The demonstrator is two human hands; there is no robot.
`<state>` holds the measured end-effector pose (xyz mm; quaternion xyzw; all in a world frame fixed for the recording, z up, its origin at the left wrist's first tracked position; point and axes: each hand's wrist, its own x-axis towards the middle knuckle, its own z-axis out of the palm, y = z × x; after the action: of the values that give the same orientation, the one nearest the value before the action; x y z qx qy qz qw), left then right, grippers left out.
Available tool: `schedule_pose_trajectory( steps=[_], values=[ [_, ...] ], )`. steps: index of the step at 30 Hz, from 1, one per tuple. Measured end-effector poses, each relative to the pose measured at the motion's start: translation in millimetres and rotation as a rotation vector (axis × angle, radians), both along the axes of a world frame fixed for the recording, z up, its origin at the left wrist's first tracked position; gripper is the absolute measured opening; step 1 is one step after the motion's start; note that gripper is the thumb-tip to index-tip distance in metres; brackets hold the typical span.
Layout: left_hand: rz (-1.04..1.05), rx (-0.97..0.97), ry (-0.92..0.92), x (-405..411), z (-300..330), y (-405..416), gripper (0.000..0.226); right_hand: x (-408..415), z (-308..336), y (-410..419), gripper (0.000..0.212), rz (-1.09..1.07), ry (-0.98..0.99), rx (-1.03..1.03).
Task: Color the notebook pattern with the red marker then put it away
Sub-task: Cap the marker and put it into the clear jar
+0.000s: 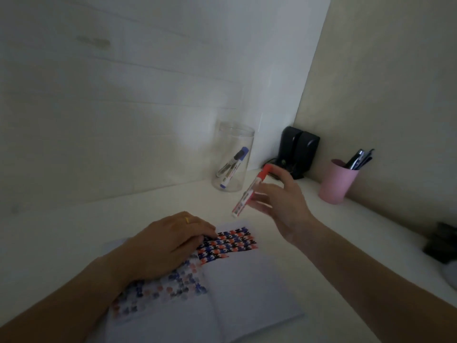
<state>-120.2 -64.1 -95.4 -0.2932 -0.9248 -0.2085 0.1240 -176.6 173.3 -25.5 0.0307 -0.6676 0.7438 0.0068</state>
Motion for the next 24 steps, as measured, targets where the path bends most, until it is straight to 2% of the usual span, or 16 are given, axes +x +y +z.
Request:
schedule_pose_trajectory(
  steps=[3,7,11,13,15,18,24],
  values=[
    [-0.006,0.017,-0.003,-1.5,-1.1,-1.4,0.046,-30.6,38.4,-6.9,0.069,-0.147,0.233,0.043],
    [-0.008,0.031,0.01,-2.5,-1.7,-0.9,0.042,-69.1,73.9,-18.0,0.062,-0.349,0.589,0.183],
    [-0.007,0.029,0.009,-3.3,-1.8,-0.4,0.041,-99.4,94.5,-31.2,0.049,-0.485,0.738,0.219],
    [-0.009,0.038,0.003,-3.1,-0.9,0.2,0.043,-112.5,94.9,-37.6,0.045,-0.508,0.773,0.317],
    [-0.009,0.039,-0.002,-2.8,-0.4,0.5,0.044,-122.0,87.6,-43.7,0.043,-0.489,0.783,0.501],
    [-0.008,0.033,0.007,-3.0,0.9,0.5,0.039,-133.3,71.6,-47.1,0.039,-0.424,0.724,0.74],
    [-0.01,0.028,0.03,-5.2,-4.0,-1.3,0.033,-147.2,60.4,-45.7,0.016,-0.415,0.554,0.816]
  ],
)
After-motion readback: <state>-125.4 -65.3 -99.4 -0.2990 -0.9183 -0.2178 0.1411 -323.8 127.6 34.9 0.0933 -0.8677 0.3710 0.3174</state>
